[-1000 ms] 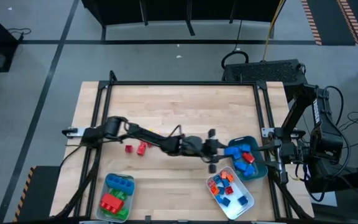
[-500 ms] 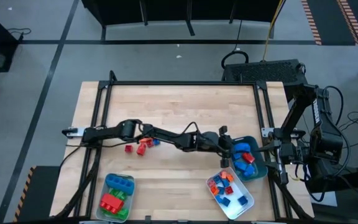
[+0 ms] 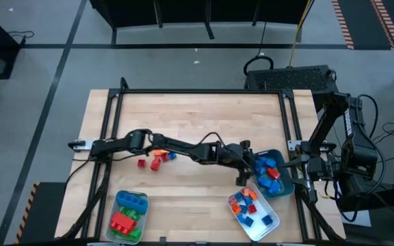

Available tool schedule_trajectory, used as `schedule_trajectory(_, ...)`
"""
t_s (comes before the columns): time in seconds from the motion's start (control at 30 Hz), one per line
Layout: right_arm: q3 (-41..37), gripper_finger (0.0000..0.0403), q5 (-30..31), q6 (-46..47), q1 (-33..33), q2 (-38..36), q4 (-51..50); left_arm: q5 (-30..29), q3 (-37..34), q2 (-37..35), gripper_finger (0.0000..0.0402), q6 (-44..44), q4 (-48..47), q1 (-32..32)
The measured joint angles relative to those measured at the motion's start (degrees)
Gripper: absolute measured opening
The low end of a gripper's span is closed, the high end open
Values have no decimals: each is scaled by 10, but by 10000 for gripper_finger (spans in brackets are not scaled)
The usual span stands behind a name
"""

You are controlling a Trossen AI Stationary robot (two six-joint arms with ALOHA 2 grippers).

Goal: Sort blocks by size
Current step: Put the small square blue game piece into the white bin

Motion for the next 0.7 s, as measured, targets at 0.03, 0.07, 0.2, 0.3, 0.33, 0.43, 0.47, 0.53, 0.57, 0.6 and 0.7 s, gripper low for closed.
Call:
schedule_trajectory(0.03, 0, 171, 0, 0, 0, 0, 0, 0, 0, -17, 268, 14, -41, -2)
schedule_trajectory(0.07, 0, 171, 0, -1, 0, 0, 0, 0, 0, -37, 268, 28, -84, -4)
schedule_trajectory(0.2, 0, 171, 0, -4, 0, 0, 0, 0, -9, -110, 269, 70, -263, -11)
schedule_trajectory(0.3, 0, 171, -2, -2, 0, 1, 0, -9, -43, -160, 269, 86, -379, -14)
schedule_trajectory(0.33, 0, 171, -3, -2, 0, 1, 0, -13, -62, -179, 269, 83, -401, -14)
schedule_trajectory(0.43, 0, 171, -3, -5, 0, 2, 0, -51, -159, -245, 269, 53, -416, -8)
schedule_trajectory(0.47, 0, 171, -3, -8, 0, 3, 0, -74, -203, -269, 269, 39, -411, -7)
schedule_trajectory(0.53, 0, 171, -3, -16, 0, 4, 0, -122, -297, -314, 269, 11, -386, -6)
schedule_trajectory(0.57, 0, 171, -3, -19, 0, 5, 0, -143, -342, -336, 269, -6, -373, -6)
schedule_trajectory(0.6, 0, 171, -3, -22, 0, 6, 0, -161, -387, -361, 269, -23, -359, -7)
schedule_trajectory(0.7, 0, 171, -2, -31, 0, 7, 0, -185, -493, -430, 269, -80, -307, -11)
